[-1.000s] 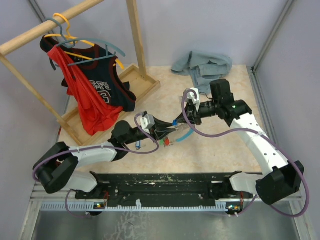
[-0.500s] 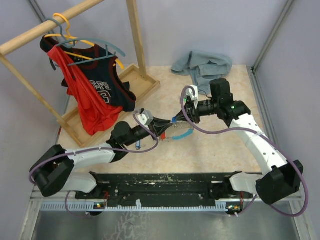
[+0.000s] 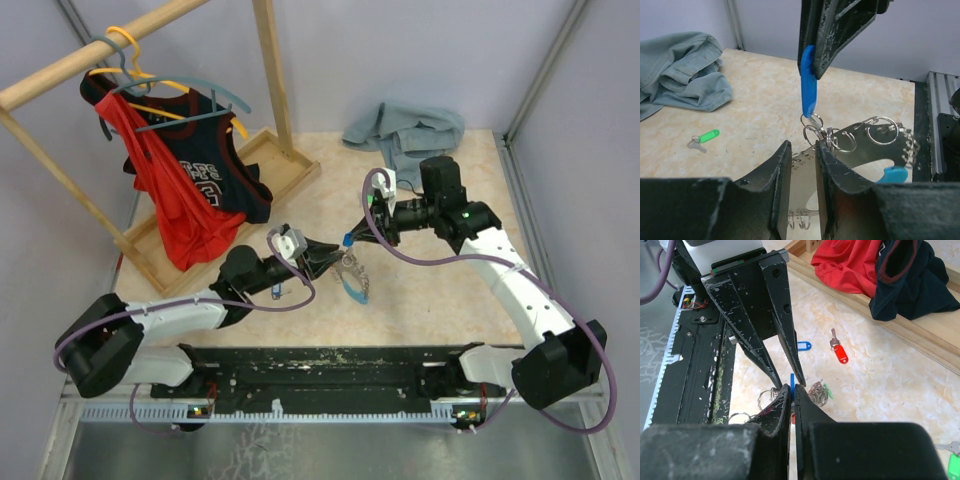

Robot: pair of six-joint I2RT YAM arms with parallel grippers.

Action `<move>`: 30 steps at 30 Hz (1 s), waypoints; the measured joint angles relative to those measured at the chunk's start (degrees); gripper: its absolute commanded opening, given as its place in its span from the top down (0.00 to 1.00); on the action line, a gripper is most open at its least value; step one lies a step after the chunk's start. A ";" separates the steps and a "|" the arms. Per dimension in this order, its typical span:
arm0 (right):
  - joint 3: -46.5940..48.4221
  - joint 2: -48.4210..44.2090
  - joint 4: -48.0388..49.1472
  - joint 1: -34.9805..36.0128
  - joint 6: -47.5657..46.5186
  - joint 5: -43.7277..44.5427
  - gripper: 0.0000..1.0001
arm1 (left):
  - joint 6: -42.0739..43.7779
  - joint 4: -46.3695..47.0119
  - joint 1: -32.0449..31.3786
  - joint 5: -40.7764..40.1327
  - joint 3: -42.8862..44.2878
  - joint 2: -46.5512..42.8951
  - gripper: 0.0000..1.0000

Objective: Remove the keys from the keyring

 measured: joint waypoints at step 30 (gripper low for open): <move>-0.68 0.11 1.42 0.07 0.44 -0.42 1.00 | -3.08 7.52 0.00 3.43 1.51 5.97 0.74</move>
